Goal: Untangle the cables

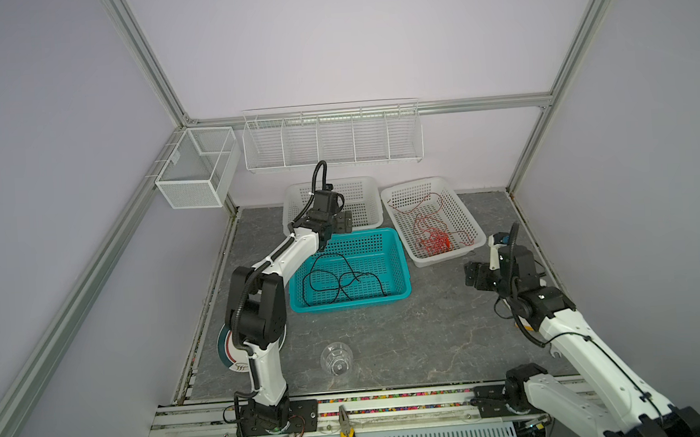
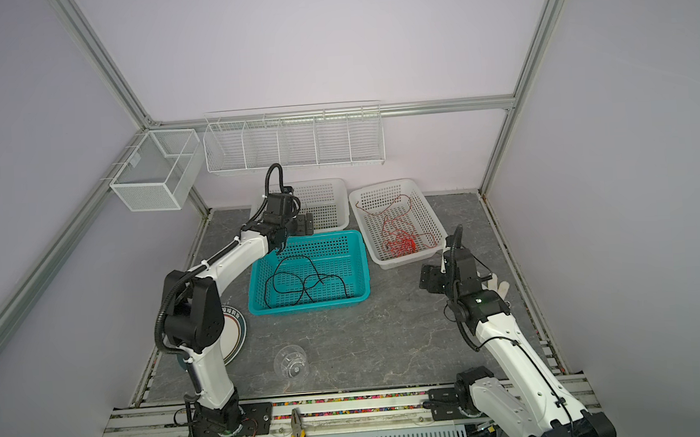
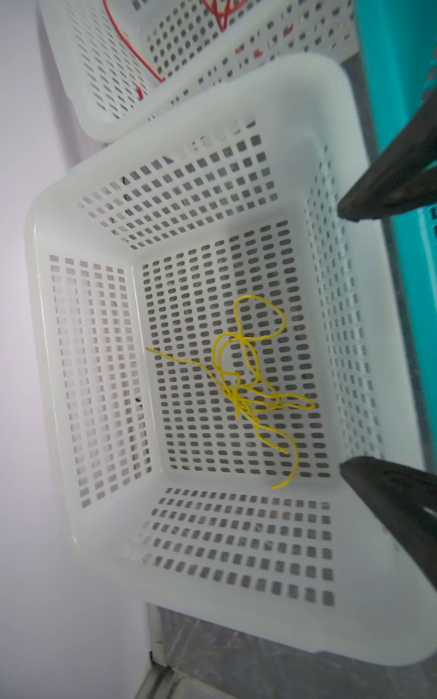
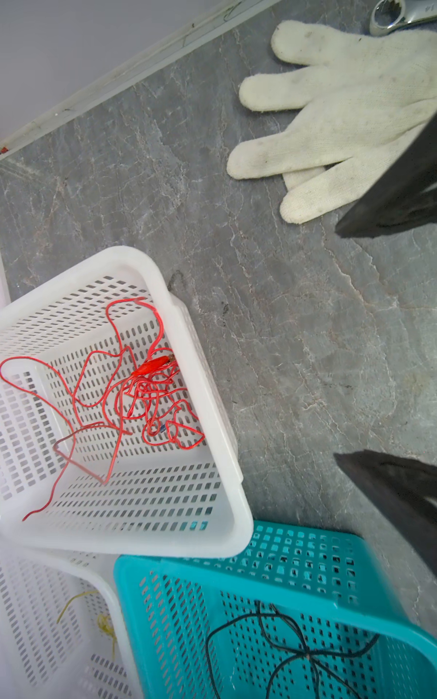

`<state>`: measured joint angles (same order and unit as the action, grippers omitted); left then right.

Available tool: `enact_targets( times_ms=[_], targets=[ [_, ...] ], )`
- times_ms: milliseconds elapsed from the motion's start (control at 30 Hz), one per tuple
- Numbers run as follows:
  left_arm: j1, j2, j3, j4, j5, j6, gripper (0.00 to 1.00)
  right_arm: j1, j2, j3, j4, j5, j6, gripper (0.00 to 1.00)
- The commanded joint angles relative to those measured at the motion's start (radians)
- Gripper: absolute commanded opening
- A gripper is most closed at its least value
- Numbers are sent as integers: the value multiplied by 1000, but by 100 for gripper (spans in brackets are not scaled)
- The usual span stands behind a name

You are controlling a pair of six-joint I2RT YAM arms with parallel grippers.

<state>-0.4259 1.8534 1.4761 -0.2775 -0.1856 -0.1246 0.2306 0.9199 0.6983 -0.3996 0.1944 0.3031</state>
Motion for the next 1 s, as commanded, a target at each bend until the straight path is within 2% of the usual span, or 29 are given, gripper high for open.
enact_targets(
  times_ms=[0,100,233,400,567,767,833,967],
  targets=[
    [-4,-174,-155,128,32,-14,99,0,21,-30,4,61,-4,89],
    [-4,-333,-340,249,28,-19,99,0,48,-49,18,120,16,89],
    [-4,-483,-457,207,-19,-27,99,-1,54,-86,79,180,24,89],
    [-4,-658,-583,139,-150,-24,99,-1,62,-133,180,269,-15,89],
    [-3,-821,-776,249,-253,10,99,-4,84,-178,324,365,-68,89],
    [1,-950,-929,314,-431,-11,99,-5,165,-247,625,350,-218,89],
    [2,-995,-994,374,-421,13,99,-10,219,-283,757,347,-246,89],
    [4,-1039,-1057,423,-414,38,99,-19,357,-336,1021,253,-286,89]
  ],
)
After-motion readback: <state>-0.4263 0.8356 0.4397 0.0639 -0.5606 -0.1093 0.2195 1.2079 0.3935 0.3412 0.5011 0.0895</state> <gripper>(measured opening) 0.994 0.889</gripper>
